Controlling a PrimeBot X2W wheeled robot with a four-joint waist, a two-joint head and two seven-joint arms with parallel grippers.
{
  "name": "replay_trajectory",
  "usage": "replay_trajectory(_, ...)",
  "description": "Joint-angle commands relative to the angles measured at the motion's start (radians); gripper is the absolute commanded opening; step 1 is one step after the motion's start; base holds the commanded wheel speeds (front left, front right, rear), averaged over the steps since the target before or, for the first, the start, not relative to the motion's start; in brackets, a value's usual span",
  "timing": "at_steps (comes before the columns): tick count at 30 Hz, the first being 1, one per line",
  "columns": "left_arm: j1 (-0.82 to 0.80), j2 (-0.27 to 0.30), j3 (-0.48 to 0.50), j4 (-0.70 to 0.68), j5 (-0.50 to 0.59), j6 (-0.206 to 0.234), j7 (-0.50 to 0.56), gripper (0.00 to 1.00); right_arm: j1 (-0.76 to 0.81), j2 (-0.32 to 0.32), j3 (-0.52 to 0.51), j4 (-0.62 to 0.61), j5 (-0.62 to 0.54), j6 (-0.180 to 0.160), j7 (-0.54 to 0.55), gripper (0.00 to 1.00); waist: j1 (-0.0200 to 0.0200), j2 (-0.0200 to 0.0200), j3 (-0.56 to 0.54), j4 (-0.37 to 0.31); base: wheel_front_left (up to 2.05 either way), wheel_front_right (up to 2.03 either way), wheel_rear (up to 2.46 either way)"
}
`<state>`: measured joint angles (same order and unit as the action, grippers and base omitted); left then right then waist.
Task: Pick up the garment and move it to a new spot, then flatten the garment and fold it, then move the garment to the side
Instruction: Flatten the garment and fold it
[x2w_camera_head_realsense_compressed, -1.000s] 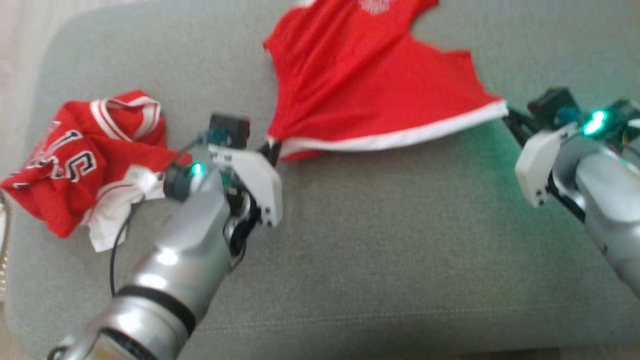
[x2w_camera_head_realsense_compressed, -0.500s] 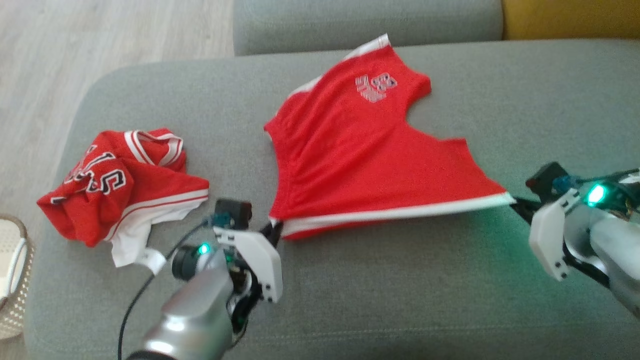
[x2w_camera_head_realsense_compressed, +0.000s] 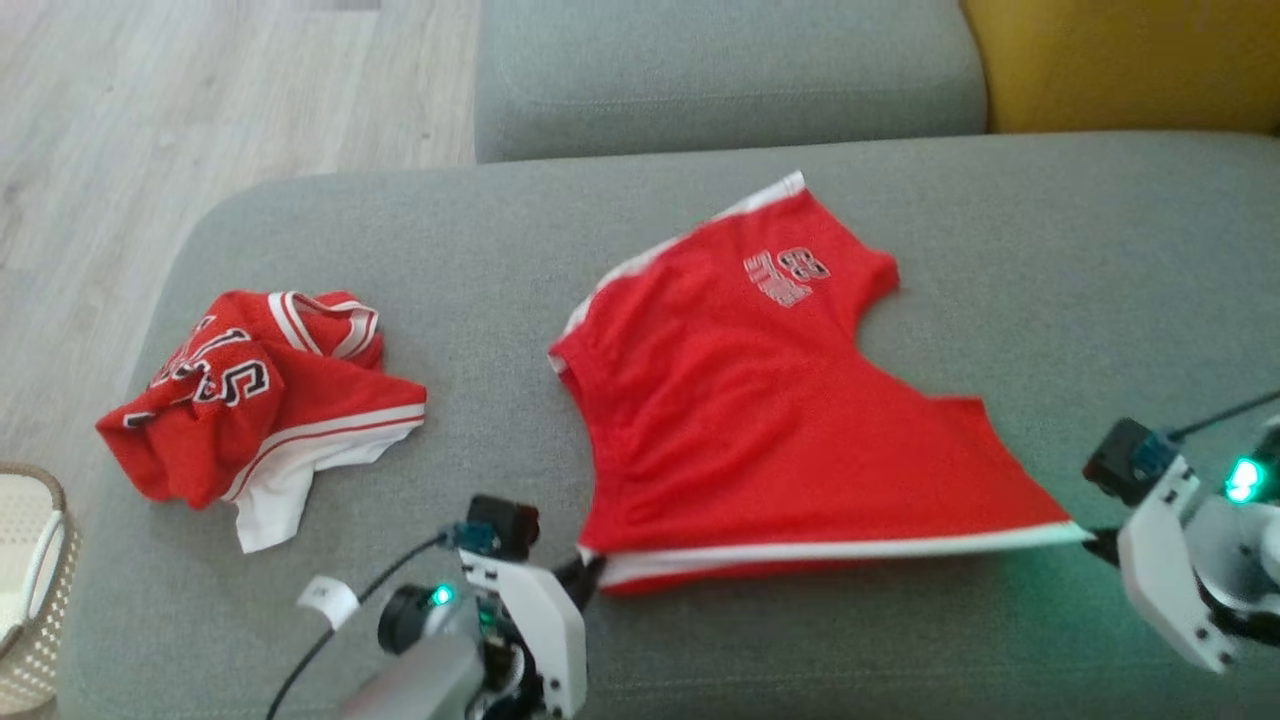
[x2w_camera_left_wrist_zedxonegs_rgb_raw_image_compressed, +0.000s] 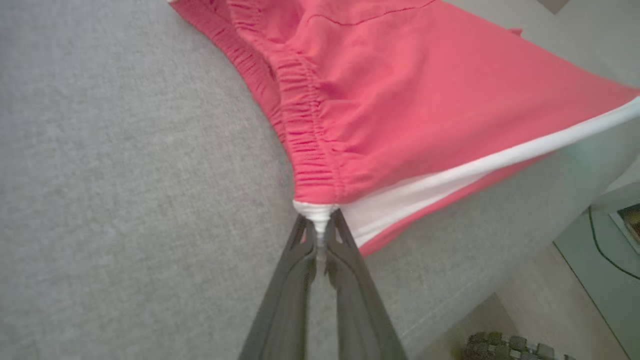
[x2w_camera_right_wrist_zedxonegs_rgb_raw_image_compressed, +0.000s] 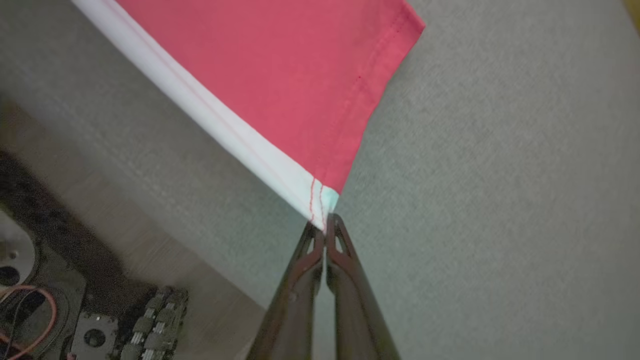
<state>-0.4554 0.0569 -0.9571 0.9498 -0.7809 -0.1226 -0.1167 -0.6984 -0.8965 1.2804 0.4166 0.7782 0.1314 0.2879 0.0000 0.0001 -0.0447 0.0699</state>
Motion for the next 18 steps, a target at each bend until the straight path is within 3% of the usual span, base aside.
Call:
replay_trajectory(1, -0.018, 0.031, 0.022, -0.029, -0.012, 0.001, 0.005, 0.00, 0.016, -0.067, -0.009, -0.026, 0.014, -0.001, 0.020, 0.00, 0.0000, -0.0001, -0.007, 0.002, 0.00, 0.00, 0.00)
replay_trajectory(12, 0.117, 0.143, -0.037, -0.289, -0.047, -0.002, 0.147, 0.00, 0.083, -0.268, -0.002, -0.274, 0.060, -0.001, 0.250, 0.00, 0.0000, -0.0001, -0.054, 0.027, 0.00, 0.00, 0.00)
replay_trajectory(18, 0.170, 0.225, -0.041, -0.463, -0.058, 0.038, 0.202, 0.00, 0.082, -0.321, -0.038, -0.356, 0.084, -0.001, 0.311, 0.00, 0.0000, -0.0001, -0.067, 0.034, 0.00, 0.00, 0.00)
